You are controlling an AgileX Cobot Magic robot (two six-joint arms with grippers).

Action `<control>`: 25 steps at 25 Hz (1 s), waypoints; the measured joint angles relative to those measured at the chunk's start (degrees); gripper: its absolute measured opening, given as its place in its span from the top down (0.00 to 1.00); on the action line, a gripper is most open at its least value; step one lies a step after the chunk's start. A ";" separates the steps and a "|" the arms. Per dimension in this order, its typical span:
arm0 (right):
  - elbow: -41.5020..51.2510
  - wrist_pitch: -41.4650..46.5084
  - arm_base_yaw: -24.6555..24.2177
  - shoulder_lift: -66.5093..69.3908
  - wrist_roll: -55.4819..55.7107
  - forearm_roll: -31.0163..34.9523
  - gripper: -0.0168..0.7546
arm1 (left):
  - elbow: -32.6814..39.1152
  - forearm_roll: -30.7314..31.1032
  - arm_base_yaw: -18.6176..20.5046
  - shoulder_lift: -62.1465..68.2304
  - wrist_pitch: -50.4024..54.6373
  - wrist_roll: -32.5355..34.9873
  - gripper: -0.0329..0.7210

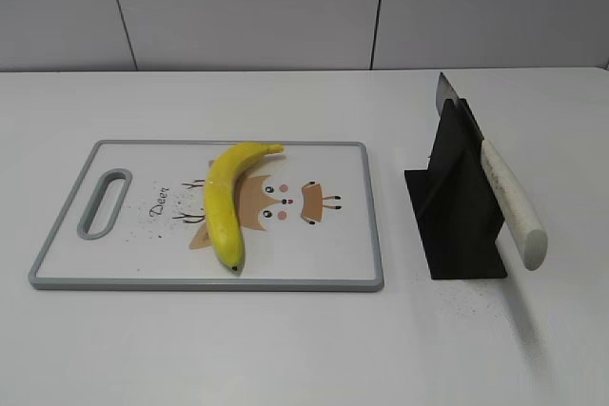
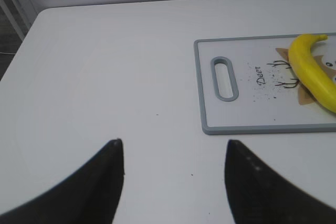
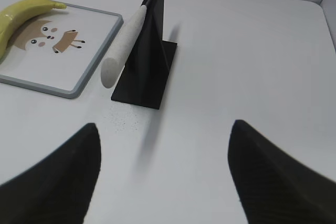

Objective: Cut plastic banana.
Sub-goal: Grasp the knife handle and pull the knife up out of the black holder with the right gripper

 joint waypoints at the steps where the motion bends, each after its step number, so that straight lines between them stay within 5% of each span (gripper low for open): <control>1: 0.00 0.00 0.00 0.00 0.00 0.00 0.21 | 0.00 0.00 0.00 0.00 0.00 0.00 0.19; 25: 0.00 0.00 0.00 0.00 0.40 0.05 0.21 | 0.00 0.00 0.00 0.00 0.00 0.00 0.19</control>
